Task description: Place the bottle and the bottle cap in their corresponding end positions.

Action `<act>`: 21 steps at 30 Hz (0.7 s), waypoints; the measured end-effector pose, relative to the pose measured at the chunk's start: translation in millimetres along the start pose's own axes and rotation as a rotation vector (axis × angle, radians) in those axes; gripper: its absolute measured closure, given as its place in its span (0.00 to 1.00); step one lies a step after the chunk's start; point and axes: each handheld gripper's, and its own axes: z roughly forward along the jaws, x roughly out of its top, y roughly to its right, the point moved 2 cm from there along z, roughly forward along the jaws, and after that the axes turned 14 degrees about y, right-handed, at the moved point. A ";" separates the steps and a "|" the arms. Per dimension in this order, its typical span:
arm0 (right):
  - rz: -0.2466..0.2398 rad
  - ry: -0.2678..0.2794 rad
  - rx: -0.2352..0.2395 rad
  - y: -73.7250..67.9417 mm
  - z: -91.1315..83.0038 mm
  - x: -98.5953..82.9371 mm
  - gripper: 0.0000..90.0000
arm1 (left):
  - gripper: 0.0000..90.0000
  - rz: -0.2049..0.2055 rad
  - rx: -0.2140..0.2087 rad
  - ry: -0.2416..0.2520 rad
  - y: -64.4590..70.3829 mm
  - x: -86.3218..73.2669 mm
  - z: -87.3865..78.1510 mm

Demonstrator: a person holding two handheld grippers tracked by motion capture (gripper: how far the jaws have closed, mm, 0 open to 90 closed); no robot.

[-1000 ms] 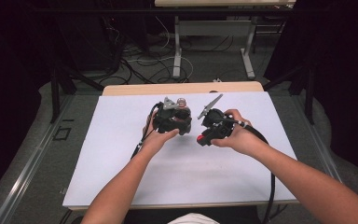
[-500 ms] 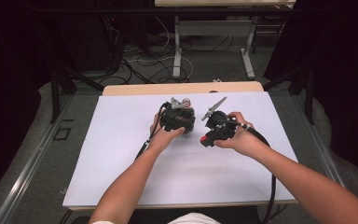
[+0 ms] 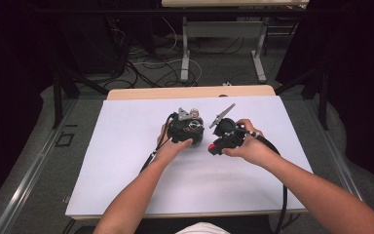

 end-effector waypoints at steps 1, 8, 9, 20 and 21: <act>0.000 0.000 0.003 0.0 2.1 -0.6 0.68 | 0.32 -0.001 0.002 0.001 0.2 -0.1 0.1; 0.007 -0.008 0.001 -4.3 13.0 -6.4 0.68 | 0.29 -0.023 -0.023 -0.024 -3.8 -0.1 -3.2; -0.008 -0.006 0.011 -3.7 15.1 -7.3 0.68 | 0.27 -0.038 -0.026 -0.017 -4.9 0.0 -4.1; -0.047 -0.025 0.018 -15.6 42.9 -13.1 0.68 | 0.18 -0.102 -0.030 0.030 -13.2 2.8 -28.0; -0.057 -0.024 0.024 -16.1 46.4 -14.1 0.68 | 0.17 -0.125 -0.028 0.039 -13.2 2.8 -31.8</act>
